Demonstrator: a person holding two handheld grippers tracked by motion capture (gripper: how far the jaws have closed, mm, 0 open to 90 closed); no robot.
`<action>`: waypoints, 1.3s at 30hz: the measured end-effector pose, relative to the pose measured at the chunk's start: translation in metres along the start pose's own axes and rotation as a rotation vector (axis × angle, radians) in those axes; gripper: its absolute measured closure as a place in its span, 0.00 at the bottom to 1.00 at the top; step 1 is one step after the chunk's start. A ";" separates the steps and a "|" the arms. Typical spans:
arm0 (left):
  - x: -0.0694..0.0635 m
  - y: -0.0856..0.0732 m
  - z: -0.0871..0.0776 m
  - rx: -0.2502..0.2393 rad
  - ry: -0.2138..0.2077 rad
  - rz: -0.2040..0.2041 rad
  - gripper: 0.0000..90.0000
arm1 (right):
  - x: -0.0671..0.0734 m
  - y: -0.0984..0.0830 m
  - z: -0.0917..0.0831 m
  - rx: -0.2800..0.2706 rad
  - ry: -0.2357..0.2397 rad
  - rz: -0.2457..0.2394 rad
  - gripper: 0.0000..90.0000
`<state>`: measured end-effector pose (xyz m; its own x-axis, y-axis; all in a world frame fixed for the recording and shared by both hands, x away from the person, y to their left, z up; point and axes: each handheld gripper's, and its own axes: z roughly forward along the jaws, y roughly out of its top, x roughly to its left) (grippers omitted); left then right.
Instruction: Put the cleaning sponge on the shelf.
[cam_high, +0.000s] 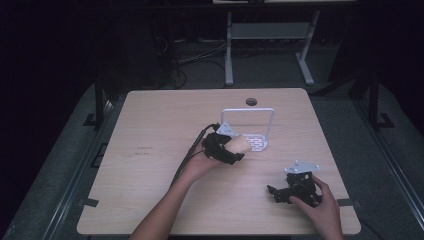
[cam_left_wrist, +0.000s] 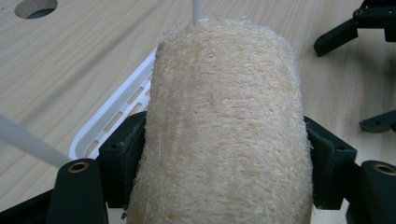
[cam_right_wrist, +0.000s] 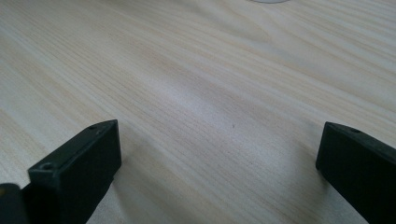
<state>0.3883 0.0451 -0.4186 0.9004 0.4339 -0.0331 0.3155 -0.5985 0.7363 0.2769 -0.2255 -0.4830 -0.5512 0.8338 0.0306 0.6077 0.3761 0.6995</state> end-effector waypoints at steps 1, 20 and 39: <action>0.000 0.001 0.002 -0.005 0.002 -0.008 0.30 | 0.000 0.000 0.000 0.000 0.000 0.000 0.00; 0.000 0.013 0.040 0.034 0.040 -0.012 0.30 | 0.000 0.000 0.000 0.000 0.000 0.000 0.00; 0.001 0.030 0.073 0.054 0.100 -0.026 0.30 | 0.000 0.000 0.000 0.000 -0.002 -0.002 0.00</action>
<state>0.4204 -0.0210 -0.4459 0.8585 0.5125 0.0178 0.3561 -0.6207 0.6985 0.2770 -0.2257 -0.4831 -0.5517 0.8336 0.0277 0.6065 0.3781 0.6995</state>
